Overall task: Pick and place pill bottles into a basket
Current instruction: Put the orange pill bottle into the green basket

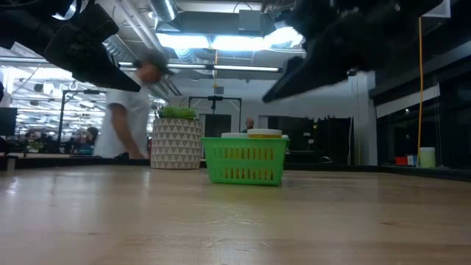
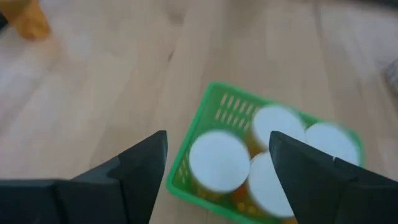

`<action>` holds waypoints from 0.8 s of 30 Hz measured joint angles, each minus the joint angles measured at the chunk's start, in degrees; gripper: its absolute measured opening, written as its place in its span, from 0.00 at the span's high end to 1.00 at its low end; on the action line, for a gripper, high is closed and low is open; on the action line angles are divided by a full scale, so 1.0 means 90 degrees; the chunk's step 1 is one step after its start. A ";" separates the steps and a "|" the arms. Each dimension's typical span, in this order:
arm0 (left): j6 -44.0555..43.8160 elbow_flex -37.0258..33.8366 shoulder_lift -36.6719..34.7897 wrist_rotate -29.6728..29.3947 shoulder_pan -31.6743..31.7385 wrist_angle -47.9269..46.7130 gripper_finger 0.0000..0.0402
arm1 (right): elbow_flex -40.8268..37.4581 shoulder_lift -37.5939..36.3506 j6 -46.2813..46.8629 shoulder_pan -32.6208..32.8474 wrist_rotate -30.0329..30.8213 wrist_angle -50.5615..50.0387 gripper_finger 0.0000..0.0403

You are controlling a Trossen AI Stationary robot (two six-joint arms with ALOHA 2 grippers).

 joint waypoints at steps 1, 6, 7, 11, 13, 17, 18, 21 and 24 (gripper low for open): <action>0.0000 0.0000 0.0000 0.0000 0.0000 0.0002 0.99 | 0.0000 -0.0116 0.0000 0.0002 -0.0004 -0.0007 0.29; 0.0000 0.0000 0.0000 0.0000 0.0000 0.0002 0.98 | 0.0000 -0.0744 -0.0117 0.0002 0.0049 -0.0091 0.31; 0.0000 0.0000 0.0000 0.0000 0.0000 0.0005 0.97 | 0.0000 -0.0881 -0.0160 0.0002 0.0056 -0.0133 0.33; 0.0000 0.0000 0.0000 0.0000 0.0000 0.0026 0.97 | -0.0007 -0.1449 -0.0474 0.0002 0.0636 -0.0366 0.49; 0.0000 0.0000 0.0000 0.0000 0.0000 0.0031 0.97 | -0.0145 -0.1736 -0.0477 -0.0002 0.0876 -0.0335 0.62; 0.0000 0.0000 0.0000 0.0001 0.0000 0.0055 0.97 | -0.0740 -0.2072 -0.0356 0.0002 0.0895 0.0156 0.91; 0.0000 0.0000 0.0002 0.0003 0.0000 0.0053 0.97 | -0.0941 -0.2108 -0.0377 0.0004 0.0888 0.0426 0.95; 0.0016 0.0000 0.0000 0.0090 0.0000 0.0053 0.98 | -0.1576 -0.2134 -0.0393 -0.0001 0.0887 0.1445 0.96; 0.0282 0.0000 0.0000 0.0515 0.0000 0.0053 0.99 | -0.2127 -0.2136 -0.0242 -0.0048 0.0890 0.2323 0.95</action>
